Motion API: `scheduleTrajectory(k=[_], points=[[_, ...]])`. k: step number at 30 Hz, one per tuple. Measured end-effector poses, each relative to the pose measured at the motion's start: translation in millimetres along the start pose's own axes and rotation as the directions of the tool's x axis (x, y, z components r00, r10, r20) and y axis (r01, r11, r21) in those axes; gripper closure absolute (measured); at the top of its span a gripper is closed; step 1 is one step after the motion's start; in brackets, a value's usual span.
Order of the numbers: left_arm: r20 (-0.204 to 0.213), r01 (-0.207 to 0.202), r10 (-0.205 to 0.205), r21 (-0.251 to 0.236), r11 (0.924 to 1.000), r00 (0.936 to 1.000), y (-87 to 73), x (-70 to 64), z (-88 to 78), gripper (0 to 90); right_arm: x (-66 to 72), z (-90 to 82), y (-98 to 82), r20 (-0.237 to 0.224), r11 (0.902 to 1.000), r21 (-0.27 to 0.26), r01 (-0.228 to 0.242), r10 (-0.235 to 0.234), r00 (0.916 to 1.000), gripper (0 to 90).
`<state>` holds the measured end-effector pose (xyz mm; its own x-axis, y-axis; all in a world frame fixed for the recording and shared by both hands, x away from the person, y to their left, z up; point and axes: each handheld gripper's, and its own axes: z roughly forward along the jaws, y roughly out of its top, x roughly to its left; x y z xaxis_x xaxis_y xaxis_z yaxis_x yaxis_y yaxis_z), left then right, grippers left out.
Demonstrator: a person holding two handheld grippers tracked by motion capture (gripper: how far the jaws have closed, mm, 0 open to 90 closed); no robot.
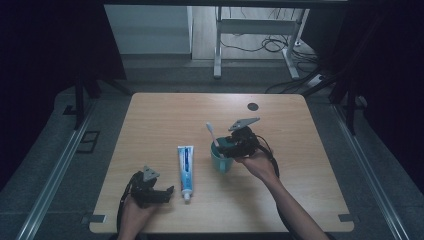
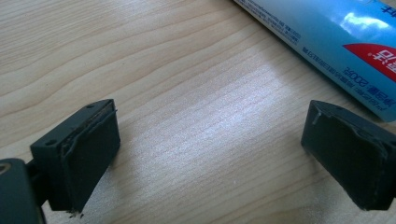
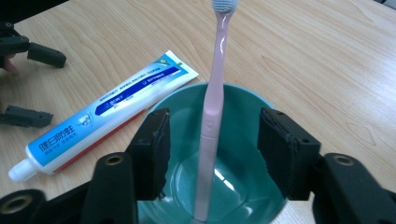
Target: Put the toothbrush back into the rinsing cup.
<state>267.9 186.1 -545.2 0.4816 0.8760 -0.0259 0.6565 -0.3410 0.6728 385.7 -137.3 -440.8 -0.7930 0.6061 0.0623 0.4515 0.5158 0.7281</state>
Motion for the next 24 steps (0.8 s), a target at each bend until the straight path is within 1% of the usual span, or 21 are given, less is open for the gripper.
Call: scheduleTrajectory(k=[3, 9, 12, 17, 18, 20, 22, 23, 24], points=[[0.000, 0.000, 0.000, 0.000, 1.0000, 1.0000, 0.0, 0.0, 0.0, 4.5, -1.1, -4.0, -0.5, 0.009, 1.0000, 0.003, 0.009, -0.009, 0.9999, 39.6], [0.000, 0.000, 0.000, 0.000, 1.0000, 1.0000, 0.0, 0.0, 0.0, 4.6, -4.2, -13.7, -2.1, 0.008, 1.0000, -0.007, 0.001, -0.001, 1.0000, 35.0], [0.000, 0.000, 0.000, 0.000, 1.0000, 1.0000, 0.0, 0.0, 0.0, 4.6, -4.2, -17.8, -3.1, 0.025, 0.9999, -0.002, 0.013, -0.013, 0.9996, 32.5], [0.000, -0.003, 0.003, 0.000, 1.0000, 1.0000, 0.1, 0.2, 0.0, 4.6, -4.3, -23.4, -4.5, 0.028, 0.9998, -0.012, 0.016, -0.016, 0.9995, 28.7], [0.000, -0.004, 0.004, 0.000, 1.0000, 1.0000, 0.1, 0.3, 0.0, 4.5, -4.0, -26.8, -5.5, 0.031, 0.9997, -0.017, 0.020, -0.019, 0.9993, 25.6], [0.000, -0.003, 0.003, 0.000, 1.0000, 1.0000, 0.1, 0.3, 0.0, 4.6, -4.1, -27.8, -5.9, 0.032, 0.9995, -0.019, 0.025, -0.025, 0.9992, 24.0], [0.000, -0.003, 0.003, 0.000, 1.0000, 1.0000, 0.1, 0.2, 0.0, 4.5, -3.9, -30.9, -7.3, 0.024, 0.9990, -0.028, 0.035, -0.034, 0.9991, 19.7], [0.000, -0.003, 0.003, 0.000, 1.0000, 1.0000, 0.1, 0.3, 0.0, 4.5, -3.7, -33.6, -8.8, 0.031, 0.9985, -0.033, 0.043, -0.042, 0.9987, 16.7], [0.000, -0.003, 0.003, 0.000, 1.0000, 1.0000, 0.1, 0.2, 0.0, 4.6, -4.0, -34.8, -9.4, 0.032, 0.9982, -0.035, 0.048, -0.047, 0.9984, 15.5]])
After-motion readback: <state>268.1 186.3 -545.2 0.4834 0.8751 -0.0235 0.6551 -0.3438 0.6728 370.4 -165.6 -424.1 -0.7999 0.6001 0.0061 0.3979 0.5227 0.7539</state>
